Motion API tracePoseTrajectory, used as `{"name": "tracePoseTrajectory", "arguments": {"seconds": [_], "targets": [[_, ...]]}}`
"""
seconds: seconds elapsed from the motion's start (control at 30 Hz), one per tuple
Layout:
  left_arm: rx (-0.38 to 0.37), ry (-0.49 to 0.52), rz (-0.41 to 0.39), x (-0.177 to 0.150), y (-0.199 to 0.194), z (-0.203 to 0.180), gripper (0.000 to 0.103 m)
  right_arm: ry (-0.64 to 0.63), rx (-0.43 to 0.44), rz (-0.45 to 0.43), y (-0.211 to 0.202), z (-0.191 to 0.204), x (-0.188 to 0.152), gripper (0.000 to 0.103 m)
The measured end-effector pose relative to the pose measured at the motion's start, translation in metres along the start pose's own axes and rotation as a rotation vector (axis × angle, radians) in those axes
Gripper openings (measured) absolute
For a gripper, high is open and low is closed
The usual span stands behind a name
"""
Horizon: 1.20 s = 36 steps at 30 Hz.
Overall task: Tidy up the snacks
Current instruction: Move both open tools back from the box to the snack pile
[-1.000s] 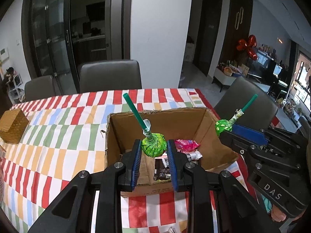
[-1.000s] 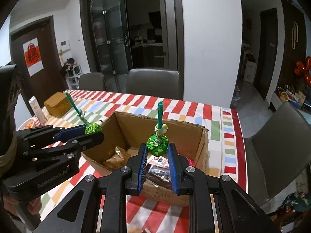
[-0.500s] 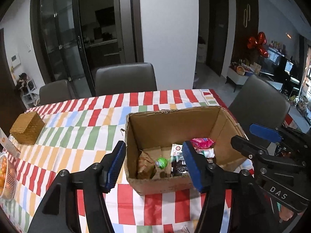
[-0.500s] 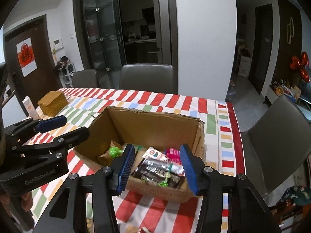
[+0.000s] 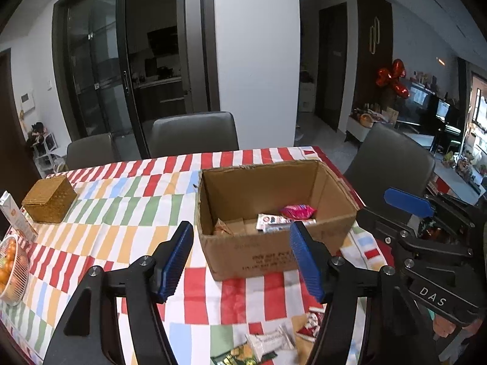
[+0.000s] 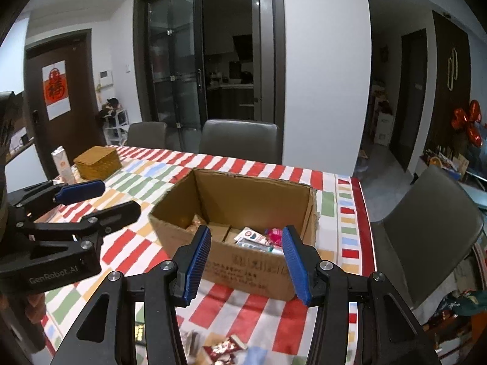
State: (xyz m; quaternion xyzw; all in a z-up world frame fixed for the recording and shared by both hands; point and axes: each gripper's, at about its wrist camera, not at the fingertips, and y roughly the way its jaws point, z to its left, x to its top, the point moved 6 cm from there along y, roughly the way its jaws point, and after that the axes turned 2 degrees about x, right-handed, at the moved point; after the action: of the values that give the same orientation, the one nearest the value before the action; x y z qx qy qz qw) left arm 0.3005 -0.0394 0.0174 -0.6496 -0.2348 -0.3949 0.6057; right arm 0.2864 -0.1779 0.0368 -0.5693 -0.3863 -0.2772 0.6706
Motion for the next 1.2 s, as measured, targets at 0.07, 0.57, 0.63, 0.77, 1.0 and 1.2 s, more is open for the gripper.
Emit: {"name": "tracePoseTrajectory", "arguments": {"seconds": [0.07,0.57,0.63,0.77,1.0,1.2], "targets": [[-0.010,-0.002,-0.001,-0.008,-0.008,-0.001,0.065,-0.006,0.002,-0.010,-0.008,0.004,-0.005,0.052],[-0.015,0.021,0.005,-0.060,-0.031,-0.009,0.067,0.027,0.037,0.023,-0.031,0.013,-0.061,0.056],[-0.020,0.021,0.010,-0.068,-0.031,-0.010,0.067,0.034,0.037,0.038,-0.030,0.014,-0.070,0.056],[-0.040,0.017,0.029,-0.082,-0.029,-0.011,0.068,0.049,0.049,0.068,-0.027,0.015,-0.087,0.056],[-0.063,0.011,0.091,-0.115,-0.017,-0.016,0.068,0.065,0.052,0.132,-0.016,0.018,-0.118,0.056],[-0.084,0.027,0.151,-0.140,0.000,-0.017,0.068,0.073,0.040,0.194,-0.003,0.017,-0.141,0.056]]}}
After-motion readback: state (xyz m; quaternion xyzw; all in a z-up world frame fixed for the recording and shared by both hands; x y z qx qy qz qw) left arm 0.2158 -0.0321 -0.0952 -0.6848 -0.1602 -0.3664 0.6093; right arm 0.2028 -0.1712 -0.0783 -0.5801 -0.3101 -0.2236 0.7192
